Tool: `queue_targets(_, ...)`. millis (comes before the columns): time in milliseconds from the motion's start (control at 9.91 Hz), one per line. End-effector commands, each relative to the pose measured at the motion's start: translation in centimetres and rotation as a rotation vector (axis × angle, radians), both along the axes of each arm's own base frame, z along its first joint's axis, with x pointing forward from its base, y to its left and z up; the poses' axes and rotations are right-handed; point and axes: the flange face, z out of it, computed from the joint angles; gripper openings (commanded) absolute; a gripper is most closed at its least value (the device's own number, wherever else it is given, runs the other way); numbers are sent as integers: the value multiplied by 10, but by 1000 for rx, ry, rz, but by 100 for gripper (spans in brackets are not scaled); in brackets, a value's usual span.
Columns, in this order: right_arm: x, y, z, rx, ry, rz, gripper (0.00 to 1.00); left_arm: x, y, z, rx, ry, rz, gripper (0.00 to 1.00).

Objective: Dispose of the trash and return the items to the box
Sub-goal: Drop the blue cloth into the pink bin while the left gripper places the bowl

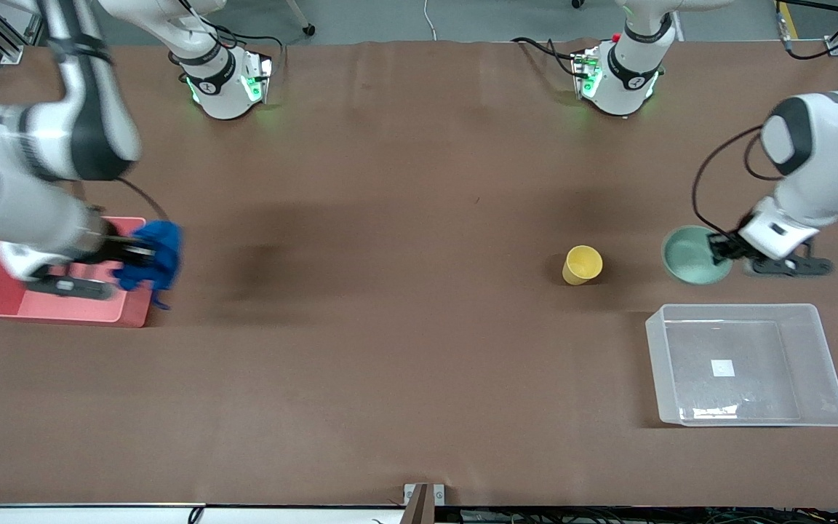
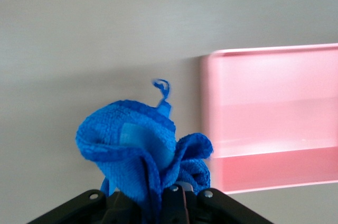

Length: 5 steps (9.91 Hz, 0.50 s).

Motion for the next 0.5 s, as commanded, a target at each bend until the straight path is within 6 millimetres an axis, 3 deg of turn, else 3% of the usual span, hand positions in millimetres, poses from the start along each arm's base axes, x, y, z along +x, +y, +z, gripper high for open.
queue_targets(0, -22, -111, -15, 8, 31, 69, 1, 77, 21, -46, 50, 17, -4, 1)
queue_targets(101, -32, -151, -24, -4, 15, 80, 1, 104, 20, -51, 43, -2, 5, 1)
queue_targets(202, -40, -173, -59, -5, 6, 88, 2, 123, 21, -69, 15, -1, 28, 1)
queue_targets(303, -49, -189, -102, -5, -10, 70, 2, 130, 25, -94, 14, 19, 29, 1)
queue_targets(404, -51, -192, -135, -10, -35, 71, 4, 132, 34, -119, 8, 38, 42, 1)
